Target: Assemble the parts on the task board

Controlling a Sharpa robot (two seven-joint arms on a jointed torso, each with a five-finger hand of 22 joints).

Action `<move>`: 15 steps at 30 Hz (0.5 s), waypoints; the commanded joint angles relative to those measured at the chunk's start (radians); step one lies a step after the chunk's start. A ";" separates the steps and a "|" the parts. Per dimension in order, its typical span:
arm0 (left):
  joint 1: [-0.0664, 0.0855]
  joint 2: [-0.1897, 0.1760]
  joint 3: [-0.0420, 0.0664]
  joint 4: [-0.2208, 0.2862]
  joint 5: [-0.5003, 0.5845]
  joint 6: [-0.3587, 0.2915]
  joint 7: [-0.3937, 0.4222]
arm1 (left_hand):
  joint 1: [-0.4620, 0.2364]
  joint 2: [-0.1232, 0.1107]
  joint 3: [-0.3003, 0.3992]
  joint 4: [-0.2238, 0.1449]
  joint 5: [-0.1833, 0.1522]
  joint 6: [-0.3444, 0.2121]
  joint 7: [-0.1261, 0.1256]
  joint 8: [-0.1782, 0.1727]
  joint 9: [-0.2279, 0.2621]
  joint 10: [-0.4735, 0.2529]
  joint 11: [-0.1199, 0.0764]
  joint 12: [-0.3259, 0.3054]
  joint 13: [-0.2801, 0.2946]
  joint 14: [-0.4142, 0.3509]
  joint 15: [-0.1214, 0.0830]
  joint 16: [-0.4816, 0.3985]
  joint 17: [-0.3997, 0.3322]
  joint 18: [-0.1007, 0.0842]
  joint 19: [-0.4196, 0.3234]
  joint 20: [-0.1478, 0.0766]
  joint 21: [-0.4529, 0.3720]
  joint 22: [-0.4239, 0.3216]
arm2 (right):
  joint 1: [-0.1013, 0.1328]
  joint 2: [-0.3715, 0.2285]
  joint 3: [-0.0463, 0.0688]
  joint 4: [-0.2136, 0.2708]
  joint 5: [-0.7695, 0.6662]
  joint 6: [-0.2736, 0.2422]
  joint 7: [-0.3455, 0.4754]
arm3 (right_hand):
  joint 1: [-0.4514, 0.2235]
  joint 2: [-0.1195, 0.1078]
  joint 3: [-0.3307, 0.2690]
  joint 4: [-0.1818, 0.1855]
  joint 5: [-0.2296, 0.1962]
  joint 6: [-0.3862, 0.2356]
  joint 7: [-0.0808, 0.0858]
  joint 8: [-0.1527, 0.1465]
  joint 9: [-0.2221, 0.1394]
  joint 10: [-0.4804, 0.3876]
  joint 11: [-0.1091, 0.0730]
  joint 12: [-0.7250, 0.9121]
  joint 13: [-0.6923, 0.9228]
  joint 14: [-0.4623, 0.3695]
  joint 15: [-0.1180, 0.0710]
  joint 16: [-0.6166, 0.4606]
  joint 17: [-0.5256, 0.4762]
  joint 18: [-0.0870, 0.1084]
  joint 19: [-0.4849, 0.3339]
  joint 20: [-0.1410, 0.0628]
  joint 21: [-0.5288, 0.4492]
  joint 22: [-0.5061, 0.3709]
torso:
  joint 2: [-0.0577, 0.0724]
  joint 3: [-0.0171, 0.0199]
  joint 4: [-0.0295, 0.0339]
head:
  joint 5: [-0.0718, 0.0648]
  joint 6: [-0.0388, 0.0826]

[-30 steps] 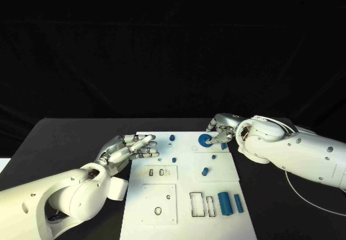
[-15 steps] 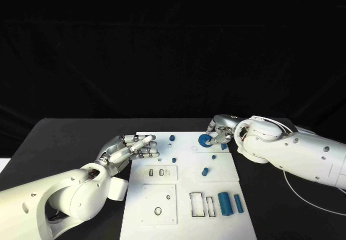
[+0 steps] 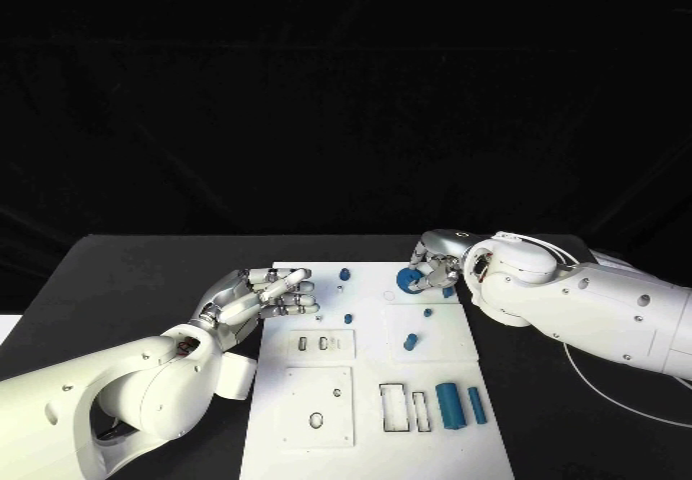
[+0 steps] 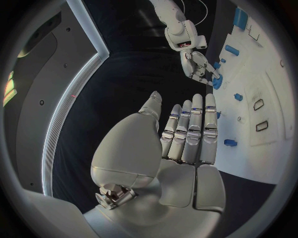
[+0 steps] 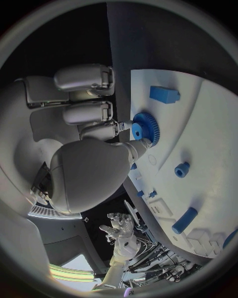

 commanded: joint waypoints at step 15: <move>0.001 0.002 0.001 0.002 0.002 0.021 0.006 | 0.004 0.004 0.002 -0.007 -0.003 -0.002 0.002 -0.004 -0.001 -0.003 0.000 -0.006 -0.001 0.003 0.002 -0.005 0.002 0.020 0.004 0.000 -0.008 -0.001 | -0.012 -0.004 -0.003 0.067 -0.136 -0.170 0.017 | 0.083 0.072 0.112 -0.060 -0.068 0.118 -0.039 0.043 0.020 0.024 -0.041 0.025 0.067 0.079 -0.030 0.014 0.143 -0.023 0.029 -0.026 0.018 0.135 | 0.000 0.0001 0.0009 | -0.004 0.004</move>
